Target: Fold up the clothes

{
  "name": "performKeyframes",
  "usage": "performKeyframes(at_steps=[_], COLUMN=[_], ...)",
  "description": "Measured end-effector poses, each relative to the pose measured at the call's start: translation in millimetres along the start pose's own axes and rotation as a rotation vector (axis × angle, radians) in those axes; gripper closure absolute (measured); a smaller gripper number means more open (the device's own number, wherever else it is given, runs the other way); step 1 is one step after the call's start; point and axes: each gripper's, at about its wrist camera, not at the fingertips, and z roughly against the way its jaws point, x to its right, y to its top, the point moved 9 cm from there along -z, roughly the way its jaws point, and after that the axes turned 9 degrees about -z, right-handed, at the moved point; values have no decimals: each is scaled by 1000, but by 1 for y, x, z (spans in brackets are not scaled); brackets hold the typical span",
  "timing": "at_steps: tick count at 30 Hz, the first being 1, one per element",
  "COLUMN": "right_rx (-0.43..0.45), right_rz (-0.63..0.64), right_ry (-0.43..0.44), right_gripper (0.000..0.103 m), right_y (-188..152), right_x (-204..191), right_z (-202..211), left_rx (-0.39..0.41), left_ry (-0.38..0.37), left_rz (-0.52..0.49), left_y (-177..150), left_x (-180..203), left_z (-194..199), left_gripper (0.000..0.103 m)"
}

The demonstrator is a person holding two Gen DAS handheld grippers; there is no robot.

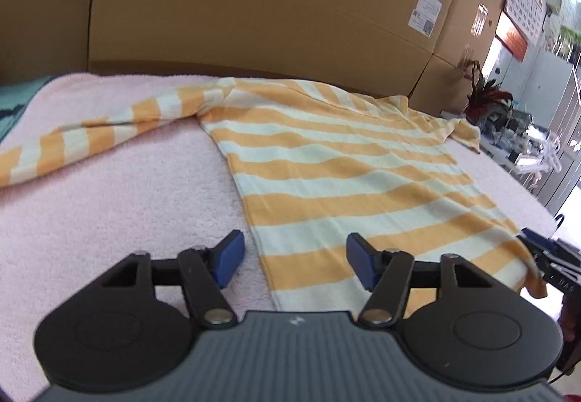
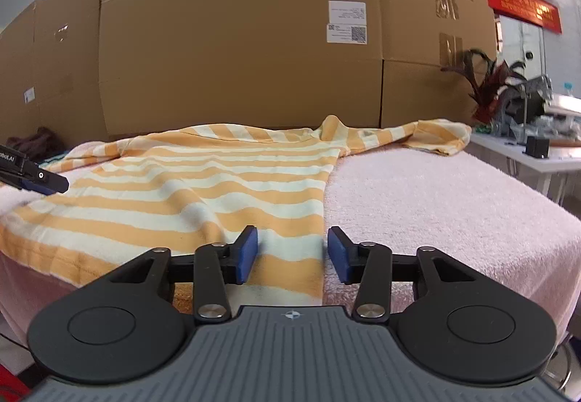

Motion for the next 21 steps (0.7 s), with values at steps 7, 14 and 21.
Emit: performKeyframes(at_steps=[7, 14, 21], right_rx=[55, 140, 102], right_rz=[-83, -290, -350], right_ry=[15, 106, 53], right_gripper=[95, 96, 96], right_y=[6, 40, 36], right_x=[2, 25, 47], right_z=[2, 27, 34], left_rx=[9, 2, -57], left_ry=[-49, -156, -151], left_rz=[113, 105, -1], left_y=[-7, -10, -20], left_x=[-10, 5, 6], left_z=[5, 37, 55], left_gripper=[103, 103, 103])
